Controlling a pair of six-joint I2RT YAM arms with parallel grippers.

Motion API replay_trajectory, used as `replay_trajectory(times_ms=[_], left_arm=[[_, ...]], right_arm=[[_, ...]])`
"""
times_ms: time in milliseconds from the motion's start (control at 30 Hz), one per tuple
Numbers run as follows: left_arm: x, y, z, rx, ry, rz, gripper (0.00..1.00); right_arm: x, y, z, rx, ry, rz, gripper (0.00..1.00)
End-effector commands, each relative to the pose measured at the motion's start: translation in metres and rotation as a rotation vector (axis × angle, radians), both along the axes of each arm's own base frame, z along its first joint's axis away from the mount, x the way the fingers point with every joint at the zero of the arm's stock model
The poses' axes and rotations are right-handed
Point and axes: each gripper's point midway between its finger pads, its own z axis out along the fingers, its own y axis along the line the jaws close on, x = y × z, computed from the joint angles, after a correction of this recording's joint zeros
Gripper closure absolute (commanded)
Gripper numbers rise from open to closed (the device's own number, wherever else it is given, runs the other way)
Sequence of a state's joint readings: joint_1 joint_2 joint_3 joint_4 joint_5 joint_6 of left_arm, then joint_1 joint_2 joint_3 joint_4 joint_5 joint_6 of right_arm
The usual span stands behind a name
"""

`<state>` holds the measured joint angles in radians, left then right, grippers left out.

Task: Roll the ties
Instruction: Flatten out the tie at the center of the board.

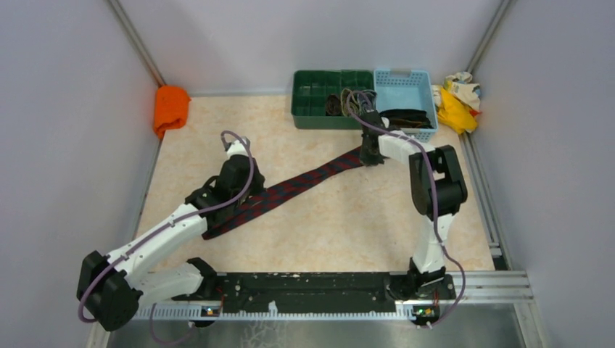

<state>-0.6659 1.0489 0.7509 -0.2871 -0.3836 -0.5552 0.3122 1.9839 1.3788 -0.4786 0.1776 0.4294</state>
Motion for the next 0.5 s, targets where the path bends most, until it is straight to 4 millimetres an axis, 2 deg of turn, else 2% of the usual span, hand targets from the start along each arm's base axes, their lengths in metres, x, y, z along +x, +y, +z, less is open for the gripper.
replay_trajectory(times_ms=[0,100,167,233,367,467], left_arm=[[0.005,-0.01,-0.007,-0.001,0.006,-0.03,1.0],[0.008,-0.016,-0.012,0.004,0.018,-0.046,1.0],[0.011,-0.019,-0.018,0.017,0.034,-0.055,1.0],[0.012,-0.02,-0.022,0.026,0.045,-0.058,1.0],[0.014,-0.02,-0.027,0.038,0.056,-0.056,1.0],[0.014,-0.019,-0.027,0.039,0.051,-0.05,1.0]], right_arm=[[-0.051,-0.059,-0.007,-0.128,0.098,-0.091,1.0],[-0.062,-0.08,-0.002,-0.149,0.103,-0.131,1.0],[-0.062,-0.082,0.006,-0.14,0.082,-0.136,1.0],[-0.052,-0.077,0.02,-0.116,0.041,-0.116,1.0],[-0.024,-0.057,0.055,-0.074,-0.069,-0.07,1.0],[-0.005,-0.038,0.074,-0.046,-0.133,-0.036,1.0]])
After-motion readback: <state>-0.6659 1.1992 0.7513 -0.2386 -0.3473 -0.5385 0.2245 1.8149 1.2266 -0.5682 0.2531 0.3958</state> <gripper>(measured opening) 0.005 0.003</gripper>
